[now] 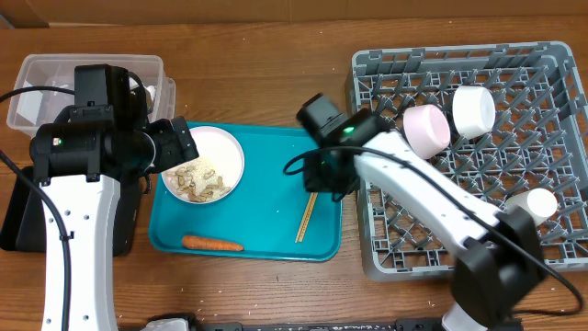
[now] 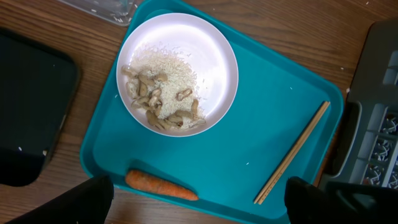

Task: Sort waste into correct bins and load items into the dishwasher
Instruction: 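Lower the right gripper and grasp the wooden chopsticks on the tray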

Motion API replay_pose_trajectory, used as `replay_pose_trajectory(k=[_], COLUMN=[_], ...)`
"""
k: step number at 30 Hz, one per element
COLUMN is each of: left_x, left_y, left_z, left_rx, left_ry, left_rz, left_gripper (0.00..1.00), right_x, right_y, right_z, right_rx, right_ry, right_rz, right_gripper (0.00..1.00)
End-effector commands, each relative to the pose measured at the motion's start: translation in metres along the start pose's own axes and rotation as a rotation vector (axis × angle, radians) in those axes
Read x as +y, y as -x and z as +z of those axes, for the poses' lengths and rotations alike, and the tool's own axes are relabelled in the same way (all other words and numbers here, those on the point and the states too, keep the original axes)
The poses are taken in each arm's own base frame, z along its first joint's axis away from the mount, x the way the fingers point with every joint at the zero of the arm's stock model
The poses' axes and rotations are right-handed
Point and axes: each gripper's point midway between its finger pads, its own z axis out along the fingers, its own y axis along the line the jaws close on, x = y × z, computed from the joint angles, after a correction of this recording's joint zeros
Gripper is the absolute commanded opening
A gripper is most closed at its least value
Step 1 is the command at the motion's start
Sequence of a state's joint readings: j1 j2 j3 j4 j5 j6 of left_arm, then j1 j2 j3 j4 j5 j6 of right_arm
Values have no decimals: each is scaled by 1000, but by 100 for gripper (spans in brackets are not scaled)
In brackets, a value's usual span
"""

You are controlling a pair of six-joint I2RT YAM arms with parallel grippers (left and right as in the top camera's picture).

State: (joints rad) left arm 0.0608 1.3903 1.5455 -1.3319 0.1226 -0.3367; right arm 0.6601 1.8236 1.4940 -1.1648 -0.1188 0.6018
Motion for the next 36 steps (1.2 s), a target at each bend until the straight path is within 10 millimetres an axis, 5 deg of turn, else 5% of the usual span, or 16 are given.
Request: replay_pose_trajectory(k=[1, 14, 25, 36], left_x=[-1, -1, -1, -1], left_y=[4, 4, 4, 4], left_z=[-9, -9, -9, -9], left_rx=[-29, -29, -29, -29], left_ry=[-5, -5, -5, -5], left_rz=[15, 15, 15, 15], left_gripper=[90, 90, 90, 90], right_x=[-2, -17, -30, -19], right_y=[-3, -6, -14, -14], right_z=[23, 71, 90, 92], right_rx=[32, 108, 119, 126], right_ry=[-42, -147, -174, -119], right_rz=[51, 96, 139, 136], right_gripper=[41, 40, 40, 40])
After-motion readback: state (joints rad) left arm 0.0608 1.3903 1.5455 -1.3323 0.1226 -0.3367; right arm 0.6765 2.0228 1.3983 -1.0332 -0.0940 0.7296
